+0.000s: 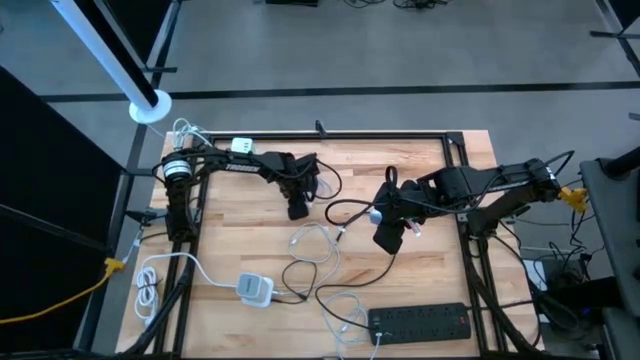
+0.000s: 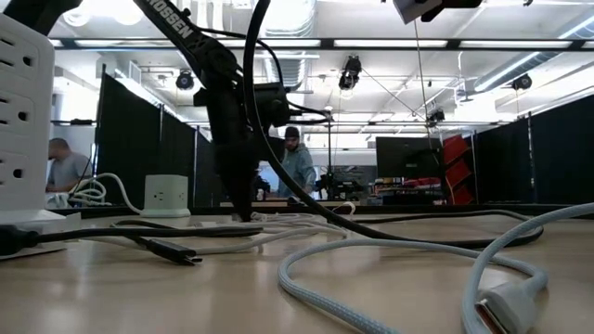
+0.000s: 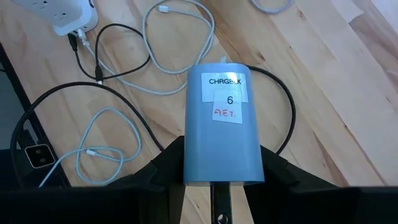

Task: Insert USB
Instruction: Insert the purple charger cable into the purple charger adapter

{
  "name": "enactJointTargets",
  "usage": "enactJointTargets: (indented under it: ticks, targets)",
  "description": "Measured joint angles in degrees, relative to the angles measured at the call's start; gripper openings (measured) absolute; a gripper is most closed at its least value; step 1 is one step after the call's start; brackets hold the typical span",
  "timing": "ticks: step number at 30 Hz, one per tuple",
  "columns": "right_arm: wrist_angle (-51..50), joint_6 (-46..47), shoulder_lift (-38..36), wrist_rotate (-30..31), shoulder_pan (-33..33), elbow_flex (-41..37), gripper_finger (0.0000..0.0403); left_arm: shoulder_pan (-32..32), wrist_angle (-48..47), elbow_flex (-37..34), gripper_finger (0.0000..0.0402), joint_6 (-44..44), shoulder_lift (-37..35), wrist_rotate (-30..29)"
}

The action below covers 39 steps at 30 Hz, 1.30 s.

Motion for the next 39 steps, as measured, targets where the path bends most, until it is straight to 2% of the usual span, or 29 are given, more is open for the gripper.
enactJointTargets:
  ticks: [4, 7, 10, 13, 16, 20, 25, 28, 33, 36, 39]
  targets:
    - [0.0, -0.1, 0.0, 0.0, 0.0, 0.0, 0.0115, 0.1, 1.3, -0.3, 0.0018, -2.6, -0.7, 0.5]
    - [0.0, -1.6, 0.0, 0.0, 0.0, 0.0, 0.0115, 0.3, 3.1, -0.3, 0.0018, -4.9, -1.9, 4.2]
    - [0.0, -3.4, 0.0, 0.0, 0.0, 0.0, 0.0115, 0.4, 4.3, -0.3, 0.0018, -8.5, -5.9, 9.5]
    - [-0.1, -4.3, -0.5, 0.0, 0.0, 0.0, 0.0115, 0.6, 9.7, -0.5, 0.0018, -13.0, -11.2, 11.4]
    - [0.4, -6.5, -1.5, 1.8, 0.0, 0.0, 0.0115, 1.1, 18.8, -0.6, 0.0018, -18.5, -17.2, 12.1]
    - [4.4, -13.7, -2.6, 5.6, -0.4, 0.0, 0.0115, 1.9, 35.8, -0.8, 0.0018, -25.5, -23.8, 12.0]
    - [14.3, -28.6, -2.5, 6.4, -3.7, 0.0, 0.0115, 2.3, 57.1, -1.2, 0.0018, -34.3, -26.2, 9.5]
    - [20.7, -36.3, -2.2, 8.5, -6.8, 0.0, 0.0115, 2.3, 66.0, -1.2, 0.0018, -38.0, -25.9, 9.6]
    - [32.3, -49.4, -2.2, 16.6, -10.5, 0.0, 0.0115, 2.3, 74.1, -1.2, 0.0018, -38.2, -25.3, 12.4]
    - [39.1, -53.8, -2.2, 14.8, -12.0, 0.0, 0.0115, 2.5, 77.5, -1.2, 0.0018, -36.9, -25.3, 12.5]
    - [44.8, -51.2, -2.2, 11.8, -14.5, 0.0, 0.0115, 2.6, 82.4, -1.3, 0.0018, -34.6, -25.3, 12.6]
